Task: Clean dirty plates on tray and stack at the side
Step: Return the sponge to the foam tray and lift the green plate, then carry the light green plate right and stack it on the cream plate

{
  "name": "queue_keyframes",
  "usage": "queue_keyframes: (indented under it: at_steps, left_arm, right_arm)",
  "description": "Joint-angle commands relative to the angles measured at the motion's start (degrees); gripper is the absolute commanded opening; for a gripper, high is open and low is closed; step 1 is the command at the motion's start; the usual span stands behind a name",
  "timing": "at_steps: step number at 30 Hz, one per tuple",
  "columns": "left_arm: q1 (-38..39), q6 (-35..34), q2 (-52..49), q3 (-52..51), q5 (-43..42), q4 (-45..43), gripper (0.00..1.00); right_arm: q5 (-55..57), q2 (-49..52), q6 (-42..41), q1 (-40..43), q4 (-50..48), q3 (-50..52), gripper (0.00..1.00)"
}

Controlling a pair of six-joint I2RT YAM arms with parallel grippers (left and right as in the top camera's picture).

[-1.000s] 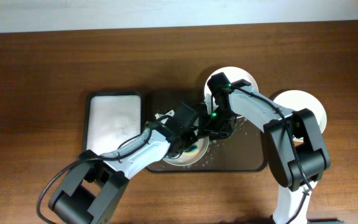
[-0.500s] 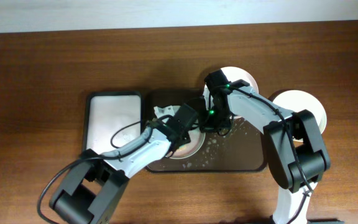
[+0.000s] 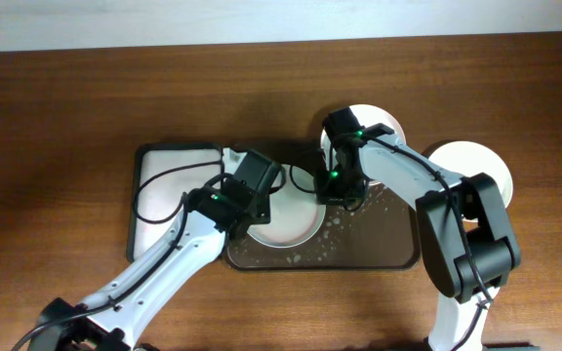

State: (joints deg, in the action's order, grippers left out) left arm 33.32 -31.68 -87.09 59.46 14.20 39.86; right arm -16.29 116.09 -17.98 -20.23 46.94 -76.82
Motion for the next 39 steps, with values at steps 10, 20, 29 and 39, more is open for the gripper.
queue_keyframes:
  at_steps: [10,20,29,39]
  left_arm:
    - [-20.46,15.65,0.63,-0.26,-13.88,1.77,0.00]
    - [-29.55,23.06,-4.48,-2.40,-14.01,-0.31,0.00]
    - [-29.53,23.65,-11.58,-2.40,-14.03,-2.89,0.00]
    - [-29.53,23.63,-11.58,-2.43,-14.03,-3.45,0.00]
  right_arm:
    - [3.34,-2.29,2.51,0.37,5.64,0.90,0.04]
    - [27.06,-18.69,2.47,-1.92,7.82,0.85,0.04]
    - [43.08,-19.41,0.90,-11.61,8.57,0.83,0.04]
    - [61.57,-19.41,-4.20,-24.06,8.61,0.79,0.04]
